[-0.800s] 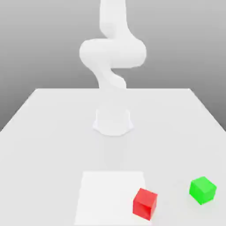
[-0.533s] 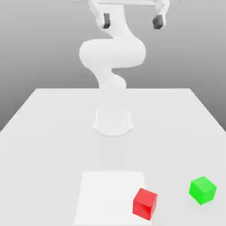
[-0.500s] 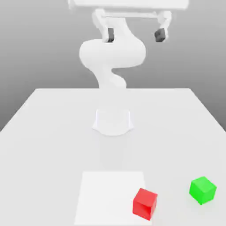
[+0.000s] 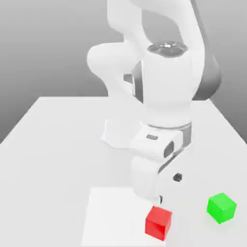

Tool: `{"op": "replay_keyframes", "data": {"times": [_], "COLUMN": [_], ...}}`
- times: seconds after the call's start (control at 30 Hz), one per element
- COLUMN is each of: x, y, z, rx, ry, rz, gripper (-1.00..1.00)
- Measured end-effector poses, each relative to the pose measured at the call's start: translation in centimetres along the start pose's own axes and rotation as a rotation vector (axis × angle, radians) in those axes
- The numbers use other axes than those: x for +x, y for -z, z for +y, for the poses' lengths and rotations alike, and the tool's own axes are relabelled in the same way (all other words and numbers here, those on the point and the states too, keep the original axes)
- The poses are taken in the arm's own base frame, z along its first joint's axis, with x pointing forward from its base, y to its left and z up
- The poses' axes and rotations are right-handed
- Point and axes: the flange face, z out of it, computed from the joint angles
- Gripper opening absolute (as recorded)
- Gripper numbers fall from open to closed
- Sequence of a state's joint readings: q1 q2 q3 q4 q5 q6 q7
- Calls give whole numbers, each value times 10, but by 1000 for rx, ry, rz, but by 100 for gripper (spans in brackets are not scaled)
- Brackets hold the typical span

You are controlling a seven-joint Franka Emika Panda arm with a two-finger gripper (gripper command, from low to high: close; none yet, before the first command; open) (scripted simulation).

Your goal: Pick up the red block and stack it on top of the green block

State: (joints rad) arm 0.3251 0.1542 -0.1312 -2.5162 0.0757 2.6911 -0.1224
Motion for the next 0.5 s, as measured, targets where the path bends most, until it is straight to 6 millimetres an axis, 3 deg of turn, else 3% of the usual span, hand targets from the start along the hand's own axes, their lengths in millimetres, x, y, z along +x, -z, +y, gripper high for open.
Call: {"op": "replay_keyframes", "data": {"times": [0.17,0.2,0.4,0.5], "x": [-5,-6,-7,-5], "y": [-65,-74,-79,-55], "z": [0,0,0,0], "rx": [-12,-12,-11,-12], "ry": [34,34,34,36], "rz": [-22,-23,-26,-24], "gripper": [0,-100,-100,-100]}}
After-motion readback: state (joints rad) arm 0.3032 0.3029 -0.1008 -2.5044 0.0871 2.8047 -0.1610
